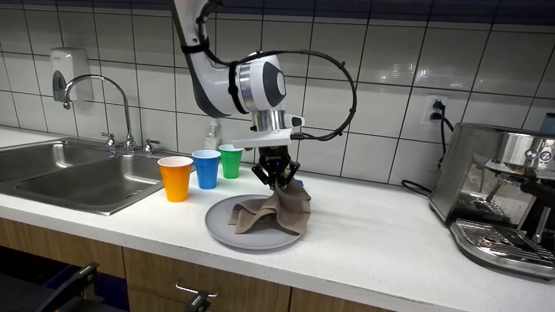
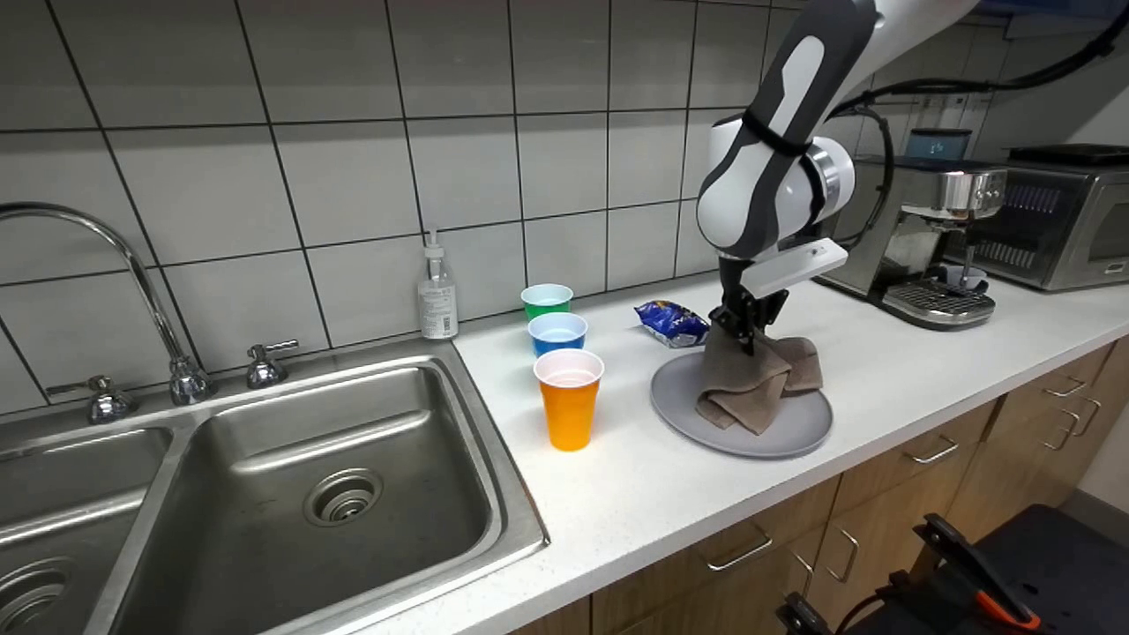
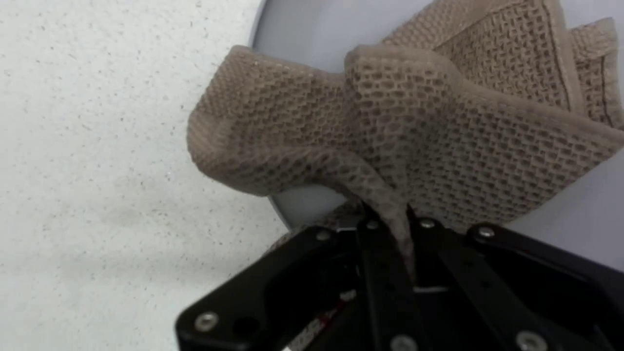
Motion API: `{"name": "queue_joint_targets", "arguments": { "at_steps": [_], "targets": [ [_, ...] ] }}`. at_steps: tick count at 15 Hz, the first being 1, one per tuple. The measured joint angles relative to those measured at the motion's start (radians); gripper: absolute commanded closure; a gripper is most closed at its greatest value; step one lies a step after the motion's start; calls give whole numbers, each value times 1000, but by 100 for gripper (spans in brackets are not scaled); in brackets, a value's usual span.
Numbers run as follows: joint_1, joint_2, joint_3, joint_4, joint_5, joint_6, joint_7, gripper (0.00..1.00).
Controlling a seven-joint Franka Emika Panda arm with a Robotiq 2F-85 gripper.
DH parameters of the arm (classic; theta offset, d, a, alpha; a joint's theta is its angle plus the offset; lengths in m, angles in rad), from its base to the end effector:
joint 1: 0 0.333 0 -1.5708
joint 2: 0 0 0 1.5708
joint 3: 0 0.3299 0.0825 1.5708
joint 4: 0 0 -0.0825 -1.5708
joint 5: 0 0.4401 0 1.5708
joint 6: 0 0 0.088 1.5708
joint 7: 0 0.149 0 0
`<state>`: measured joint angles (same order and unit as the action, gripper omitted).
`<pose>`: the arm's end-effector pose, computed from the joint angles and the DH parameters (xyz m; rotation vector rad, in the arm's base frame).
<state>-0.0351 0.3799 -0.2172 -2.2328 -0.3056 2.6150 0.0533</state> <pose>0.5621 -0.1525 0.1270 2.9084 -0.0369 -0.0317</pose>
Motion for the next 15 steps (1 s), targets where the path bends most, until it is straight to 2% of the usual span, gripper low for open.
{"name": "queue_joint_targets", "arguments": {
  "at_steps": [6, 15],
  "targets": [
    [-1, -121, 0, -43, -6, -1, -9, 98],
    [-53, -192, -24, -42, -6, -1, -9, 98]
  ]
}}
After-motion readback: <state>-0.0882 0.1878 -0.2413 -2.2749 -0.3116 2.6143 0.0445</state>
